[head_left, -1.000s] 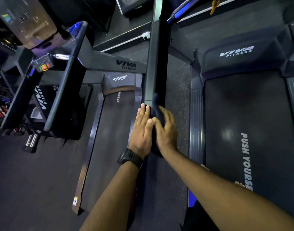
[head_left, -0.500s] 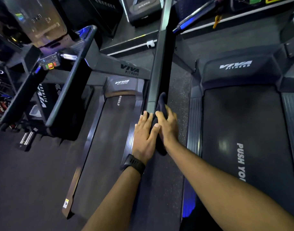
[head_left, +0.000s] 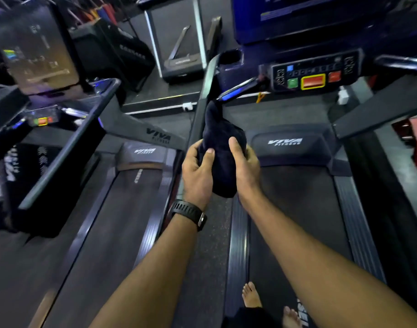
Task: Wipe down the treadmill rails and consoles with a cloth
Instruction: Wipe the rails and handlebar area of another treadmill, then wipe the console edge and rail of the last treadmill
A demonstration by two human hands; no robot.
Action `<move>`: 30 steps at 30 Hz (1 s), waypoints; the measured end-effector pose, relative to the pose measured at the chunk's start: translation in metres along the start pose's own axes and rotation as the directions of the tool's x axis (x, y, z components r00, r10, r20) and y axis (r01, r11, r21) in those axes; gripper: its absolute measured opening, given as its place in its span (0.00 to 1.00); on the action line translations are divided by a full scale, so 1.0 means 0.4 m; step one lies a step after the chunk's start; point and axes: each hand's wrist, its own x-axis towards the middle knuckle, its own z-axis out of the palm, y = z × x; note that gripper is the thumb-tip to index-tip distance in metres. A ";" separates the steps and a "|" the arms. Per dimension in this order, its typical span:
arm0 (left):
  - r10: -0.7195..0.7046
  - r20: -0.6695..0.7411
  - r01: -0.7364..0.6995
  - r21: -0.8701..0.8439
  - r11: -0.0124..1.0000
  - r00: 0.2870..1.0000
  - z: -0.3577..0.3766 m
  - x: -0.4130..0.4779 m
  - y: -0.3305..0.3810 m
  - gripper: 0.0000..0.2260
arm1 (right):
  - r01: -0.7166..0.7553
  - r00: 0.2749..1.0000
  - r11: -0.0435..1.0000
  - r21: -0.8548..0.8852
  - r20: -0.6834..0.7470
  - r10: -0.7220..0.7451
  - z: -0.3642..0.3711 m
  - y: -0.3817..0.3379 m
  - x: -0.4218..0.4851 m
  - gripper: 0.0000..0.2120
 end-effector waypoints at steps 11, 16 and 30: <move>-0.042 0.422 0.124 -0.169 0.978 0.906 0.338 0.115 0.131 0.10 | 0.299 0.931 0.954 -0.039 -0.207 -0.300 -0.258 -0.301 0.077 0.11; 0.038 0.600 0.098 -0.193 0.976 0.799 0.505 0.125 0.195 0.20 | 0.413 0.802 0.879 -0.238 -0.363 -0.475 -0.360 -0.396 0.084 0.16; 0.188 0.856 0.076 -0.255 0.964 0.481 0.800 -0.125 0.257 0.16 | 0.262 0.334 0.794 -0.548 -0.721 -0.607 -0.651 -0.452 -0.108 0.28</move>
